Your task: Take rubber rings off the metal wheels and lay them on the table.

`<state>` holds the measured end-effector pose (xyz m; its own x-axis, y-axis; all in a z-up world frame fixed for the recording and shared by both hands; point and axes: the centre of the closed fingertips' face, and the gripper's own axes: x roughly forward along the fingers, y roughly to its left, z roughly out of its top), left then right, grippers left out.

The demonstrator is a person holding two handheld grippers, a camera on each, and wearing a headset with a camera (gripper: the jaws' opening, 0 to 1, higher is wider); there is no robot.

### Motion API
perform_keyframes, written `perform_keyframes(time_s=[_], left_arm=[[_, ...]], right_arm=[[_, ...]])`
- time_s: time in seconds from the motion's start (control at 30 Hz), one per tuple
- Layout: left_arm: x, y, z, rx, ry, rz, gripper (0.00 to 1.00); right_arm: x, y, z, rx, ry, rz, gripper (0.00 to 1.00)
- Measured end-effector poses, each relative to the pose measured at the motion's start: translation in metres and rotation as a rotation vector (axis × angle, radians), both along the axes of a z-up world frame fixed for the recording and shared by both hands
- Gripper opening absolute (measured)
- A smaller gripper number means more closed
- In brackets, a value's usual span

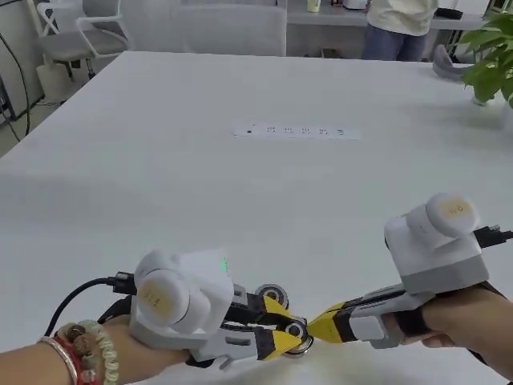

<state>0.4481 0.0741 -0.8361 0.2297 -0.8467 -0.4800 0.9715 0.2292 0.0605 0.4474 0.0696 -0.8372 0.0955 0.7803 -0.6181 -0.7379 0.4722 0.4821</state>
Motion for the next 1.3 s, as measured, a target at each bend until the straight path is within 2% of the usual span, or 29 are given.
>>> perform_keyframes(time_s=[0.7, 0.8, 0.9, 0.97, 1.0, 1.03, 1.07, 1.17, 1.3], left_arm=[[-0.001, 0.0, 0.0, 0.013, -0.005, -0.006, 0.07], [-0.001, 0.0, 0.0, 0.015, -0.003, -0.005, 0.07], [-0.001, 0.0, 0.0, 0.019, -0.006, -0.007, 0.07], [-0.001, 0.0, 0.0, 0.019, -0.006, -0.006, 0.07], [-0.002, 0.0, 0.0, 0.02, -0.007, -0.007, 0.07], [-0.002, 0.0, 0.0, 0.02, -0.007, -0.007, 0.07], [-0.001, 0.0, 0.0, 0.02, -0.008, -0.007, 0.07], [-0.001, 0.0, 0.0, 0.015, -0.004, -0.003, 0.07], [-0.001, 0.001, 0.0, 0.005, 0.012, 0.011, 0.07]], right_arm=[[-0.004, 0.007, 0.005, 0.056, 0.017, 0.009, 0.0], [-0.007, 0.011, 0.009, 0.085, 0.026, 0.024, 0.0], [-0.006, 0.011, 0.009, 0.077, 0.012, 0.029, 0.0], [-0.005, 0.011, 0.011, 0.099, 0.021, 0.018, 0.0], [-0.004, 0.015, 0.02, 0.157, 0.031, 0.003, 0.0], [-0.004, 0.014, 0.02, 0.153, 0.04, 0.004, 0.0], [-0.004, 0.012, 0.016, 0.121, 0.021, 0.01, 0.0], [-0.004, 0.013, 0.017, 0.13, 0.021, 0.009, 0.0], [-0.001, 0.01, 0.012, 0.105, 0.012, 0.003, 0.0]])
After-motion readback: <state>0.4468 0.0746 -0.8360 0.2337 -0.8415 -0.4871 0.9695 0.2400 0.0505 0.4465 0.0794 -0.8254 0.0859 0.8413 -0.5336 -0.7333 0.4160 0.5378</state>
